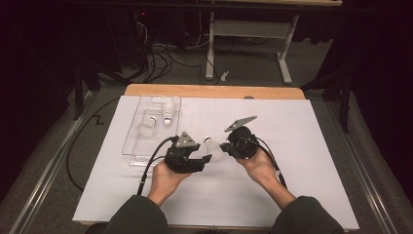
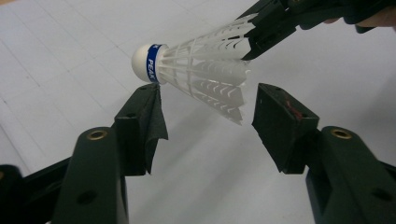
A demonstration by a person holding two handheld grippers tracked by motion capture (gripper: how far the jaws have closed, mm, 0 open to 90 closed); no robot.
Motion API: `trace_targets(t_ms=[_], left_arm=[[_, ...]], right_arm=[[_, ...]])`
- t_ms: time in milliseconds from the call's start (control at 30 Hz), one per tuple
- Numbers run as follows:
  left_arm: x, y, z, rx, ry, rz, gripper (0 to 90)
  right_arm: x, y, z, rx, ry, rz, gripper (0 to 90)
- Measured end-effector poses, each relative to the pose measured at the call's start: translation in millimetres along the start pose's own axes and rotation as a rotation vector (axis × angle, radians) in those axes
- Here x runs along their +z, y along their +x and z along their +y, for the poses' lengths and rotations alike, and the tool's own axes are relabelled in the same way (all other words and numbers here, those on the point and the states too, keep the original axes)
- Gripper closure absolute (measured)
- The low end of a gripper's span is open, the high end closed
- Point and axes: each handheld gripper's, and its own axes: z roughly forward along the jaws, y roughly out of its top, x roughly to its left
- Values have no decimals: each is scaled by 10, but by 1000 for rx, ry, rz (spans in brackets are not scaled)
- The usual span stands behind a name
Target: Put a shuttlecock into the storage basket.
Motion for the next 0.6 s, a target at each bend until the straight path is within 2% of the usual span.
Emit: trace_targets(t_ms=[133,300,467,600], left_arm=[[31,-25,37,9,12,18,448],[80,-9,58,-9,53,48,457],[94,-29,62,-3,62,52,460],[103,-16,68,-16,72,51,502]], right_arm=[[-2,22,4,21,8,0,900],[2,17,7,4,4,-1,900],[13,25,10,7,10,0,900],[17,39,15,7,7,3,900]])
